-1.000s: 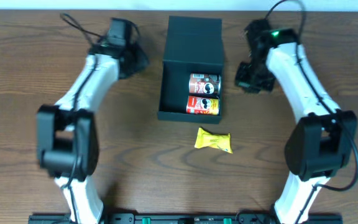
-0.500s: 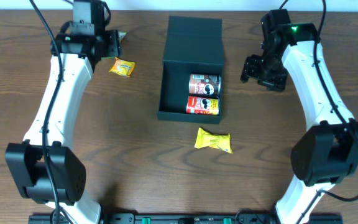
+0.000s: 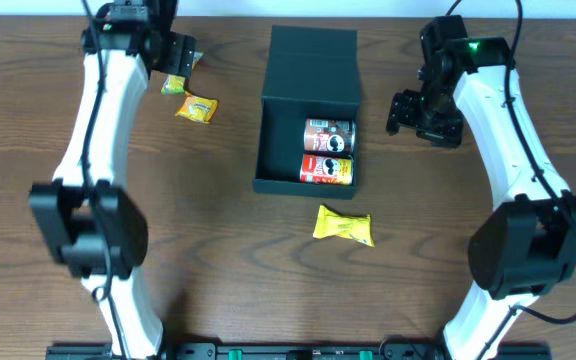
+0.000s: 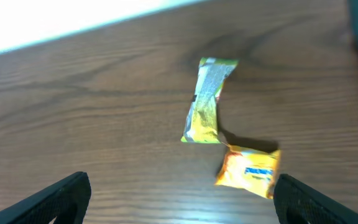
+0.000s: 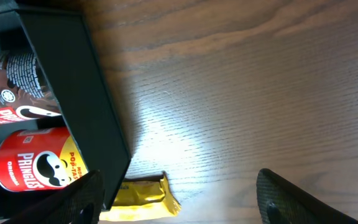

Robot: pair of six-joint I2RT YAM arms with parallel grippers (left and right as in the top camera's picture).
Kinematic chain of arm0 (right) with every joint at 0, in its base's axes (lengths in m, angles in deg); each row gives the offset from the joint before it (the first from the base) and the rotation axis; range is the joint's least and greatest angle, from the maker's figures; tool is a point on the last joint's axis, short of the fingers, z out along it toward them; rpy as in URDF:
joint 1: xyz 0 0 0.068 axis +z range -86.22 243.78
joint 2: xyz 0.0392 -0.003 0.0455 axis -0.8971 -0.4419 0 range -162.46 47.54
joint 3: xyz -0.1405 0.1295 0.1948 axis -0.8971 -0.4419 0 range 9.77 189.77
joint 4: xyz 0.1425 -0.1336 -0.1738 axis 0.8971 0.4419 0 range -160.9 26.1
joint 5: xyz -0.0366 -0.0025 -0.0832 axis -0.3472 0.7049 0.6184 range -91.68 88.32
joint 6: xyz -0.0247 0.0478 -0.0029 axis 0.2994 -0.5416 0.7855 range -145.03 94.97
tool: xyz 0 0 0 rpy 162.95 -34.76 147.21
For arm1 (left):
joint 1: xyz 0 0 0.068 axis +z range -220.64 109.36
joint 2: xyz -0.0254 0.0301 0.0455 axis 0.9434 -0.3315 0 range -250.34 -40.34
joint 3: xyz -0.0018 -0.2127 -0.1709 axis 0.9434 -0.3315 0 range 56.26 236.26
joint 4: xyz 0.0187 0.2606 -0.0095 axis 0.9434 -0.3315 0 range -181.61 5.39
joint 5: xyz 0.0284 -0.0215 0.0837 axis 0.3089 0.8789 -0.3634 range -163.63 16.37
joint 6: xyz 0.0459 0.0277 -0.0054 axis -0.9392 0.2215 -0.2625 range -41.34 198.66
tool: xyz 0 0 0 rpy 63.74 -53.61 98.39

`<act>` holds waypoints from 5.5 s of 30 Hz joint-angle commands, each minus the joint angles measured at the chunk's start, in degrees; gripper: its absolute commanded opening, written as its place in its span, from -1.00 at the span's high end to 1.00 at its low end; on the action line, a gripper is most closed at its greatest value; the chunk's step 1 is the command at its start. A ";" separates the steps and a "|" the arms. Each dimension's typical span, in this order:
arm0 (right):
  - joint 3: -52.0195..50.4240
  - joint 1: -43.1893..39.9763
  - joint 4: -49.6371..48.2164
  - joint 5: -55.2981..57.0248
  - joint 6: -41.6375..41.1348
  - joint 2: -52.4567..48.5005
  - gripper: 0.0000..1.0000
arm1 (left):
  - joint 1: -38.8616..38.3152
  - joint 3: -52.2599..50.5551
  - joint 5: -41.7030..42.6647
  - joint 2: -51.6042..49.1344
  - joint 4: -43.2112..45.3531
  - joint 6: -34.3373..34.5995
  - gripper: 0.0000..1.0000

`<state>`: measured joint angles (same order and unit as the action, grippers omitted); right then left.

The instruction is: Pack container

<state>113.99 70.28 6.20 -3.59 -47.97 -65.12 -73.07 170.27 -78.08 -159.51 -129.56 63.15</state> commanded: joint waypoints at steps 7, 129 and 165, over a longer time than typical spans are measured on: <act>0.94 0.33 0.04 0.04 1.46 1.09 -0.59 | 2.56 9.05 9.46 -11.39 -4.07 -0.90 -0.96; -3.30 -1.95 -4.33 -3.52 1.81 1.03 -0.96 | -19.45 50.82 21.33 -26.91 -51.84 24.30 0.88; -3.30 -2.03 -4.35 -3.50 2.47 1.03 -0.98 | -27.23 51.39 0.90 -25.81 -51.52 35.47 0.37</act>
<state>111.22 68.70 1.88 -7.04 -46.24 -65.12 -100.77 219.69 -73.99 -185.59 -176.95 100.50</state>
